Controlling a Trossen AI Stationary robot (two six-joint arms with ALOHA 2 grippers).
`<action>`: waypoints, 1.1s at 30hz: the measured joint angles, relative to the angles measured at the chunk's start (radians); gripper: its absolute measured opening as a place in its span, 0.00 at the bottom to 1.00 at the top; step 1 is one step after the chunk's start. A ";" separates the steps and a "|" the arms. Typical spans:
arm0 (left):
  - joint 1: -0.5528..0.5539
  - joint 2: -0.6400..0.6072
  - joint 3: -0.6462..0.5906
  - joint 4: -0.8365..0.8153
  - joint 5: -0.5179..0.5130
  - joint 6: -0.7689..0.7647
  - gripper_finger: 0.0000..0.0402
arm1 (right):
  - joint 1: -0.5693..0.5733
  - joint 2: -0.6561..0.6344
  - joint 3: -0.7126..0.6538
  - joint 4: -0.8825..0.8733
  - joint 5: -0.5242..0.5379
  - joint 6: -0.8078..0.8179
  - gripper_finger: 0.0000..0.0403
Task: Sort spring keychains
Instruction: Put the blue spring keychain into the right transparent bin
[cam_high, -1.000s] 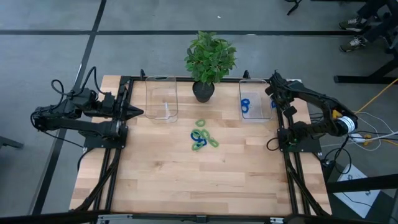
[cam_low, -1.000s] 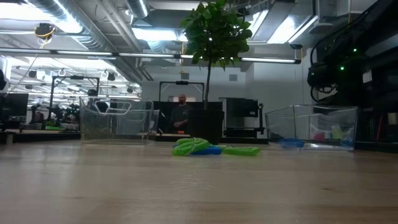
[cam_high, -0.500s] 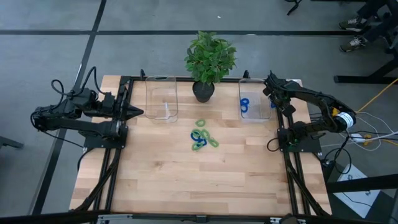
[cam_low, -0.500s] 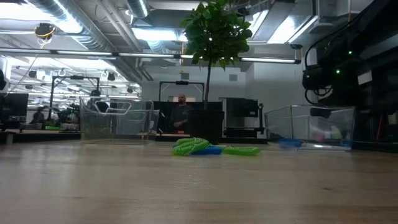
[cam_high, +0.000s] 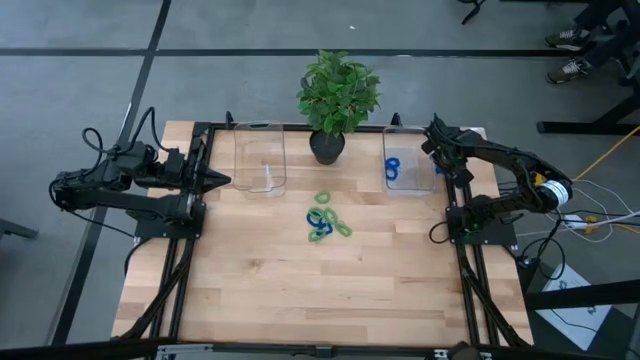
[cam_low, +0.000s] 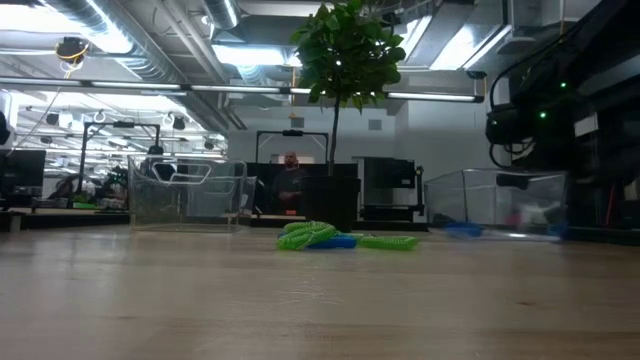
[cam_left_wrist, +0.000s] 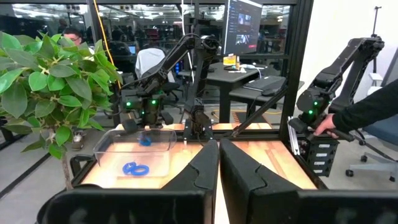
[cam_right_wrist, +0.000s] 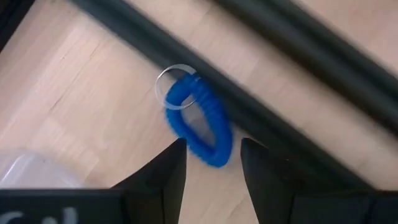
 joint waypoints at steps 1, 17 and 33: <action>0.000 0.000 0.000 0.000 0.000 0.000 0.03 | 0.000 0.000 -0.001 0.013 -0.013 0.000 0.38; 0.000 0.000 0.000 0.000 0.000 0.000 0.03 | 0.000 -0.008 -0.003 0.128 -0.180 -0.013 0.38; 0.000 0.000 0.000 0.000 0.000 0.000 0.02 | -0.010 -0.160 -0.002 -0.014 -0.077 0.108 0.38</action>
